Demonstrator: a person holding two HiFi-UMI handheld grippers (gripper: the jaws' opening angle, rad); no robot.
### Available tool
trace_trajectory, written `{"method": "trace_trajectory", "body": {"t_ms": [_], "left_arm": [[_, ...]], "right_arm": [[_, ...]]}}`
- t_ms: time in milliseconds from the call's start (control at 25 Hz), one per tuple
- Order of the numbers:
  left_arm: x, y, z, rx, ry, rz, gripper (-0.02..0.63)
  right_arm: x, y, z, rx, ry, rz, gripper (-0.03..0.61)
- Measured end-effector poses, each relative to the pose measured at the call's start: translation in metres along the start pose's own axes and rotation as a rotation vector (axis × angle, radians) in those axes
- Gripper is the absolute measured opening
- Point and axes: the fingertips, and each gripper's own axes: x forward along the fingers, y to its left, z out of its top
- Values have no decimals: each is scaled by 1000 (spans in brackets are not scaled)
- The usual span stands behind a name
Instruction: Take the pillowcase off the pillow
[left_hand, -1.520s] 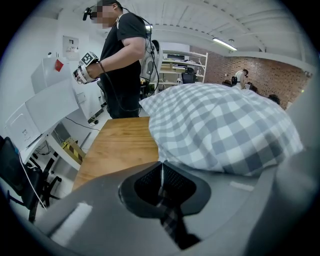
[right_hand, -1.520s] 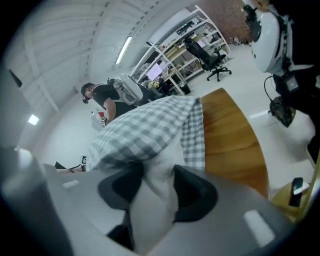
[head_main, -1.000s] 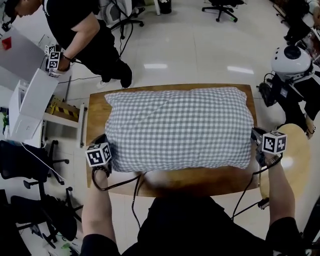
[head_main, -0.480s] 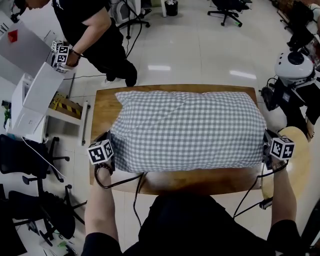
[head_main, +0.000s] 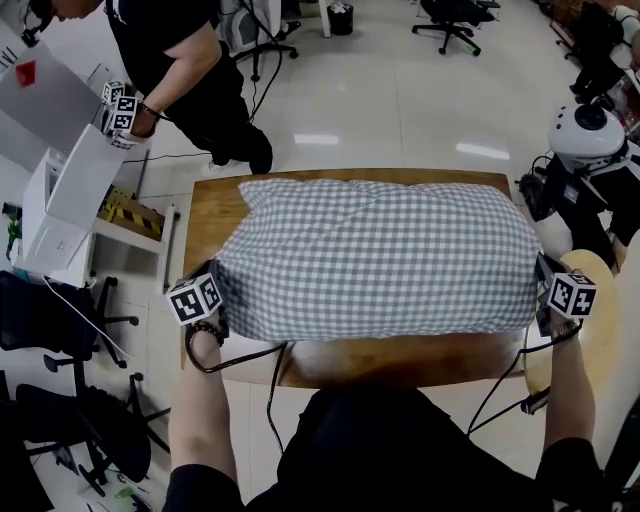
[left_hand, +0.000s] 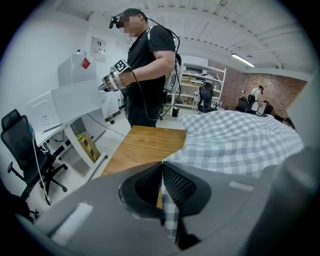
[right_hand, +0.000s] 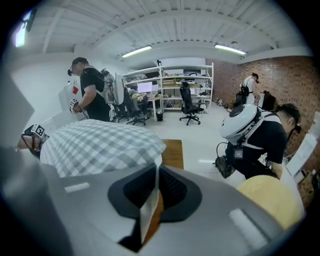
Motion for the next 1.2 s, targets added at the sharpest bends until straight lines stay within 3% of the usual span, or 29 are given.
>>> {"method": "trace_trajectory", "body": {"t_ms": [720, 840, 960, 1040, 1200], "left_arm": [[-11, 51, -2, -87, 7, 16, 6], [-23, 81, 3, -154, -7, 96, 4], [-53, 132, 11, -241, -19, 193, 2], [-59, 132, 18, -220, -39, 172, 3], [-40, 66, 28, -79, -72, 2, 5]], "right_arm": [[-11, 8, -3, 10, -11, -67, 14], [-17, 7, 2, 16, -27, -97, 14], [-34, -21, 15, 60, -55, -145, 12], [-38, -35, 18, 51, -29, -146, 12], [-28, -34, 6, 20, 23, -113, 14]]}}
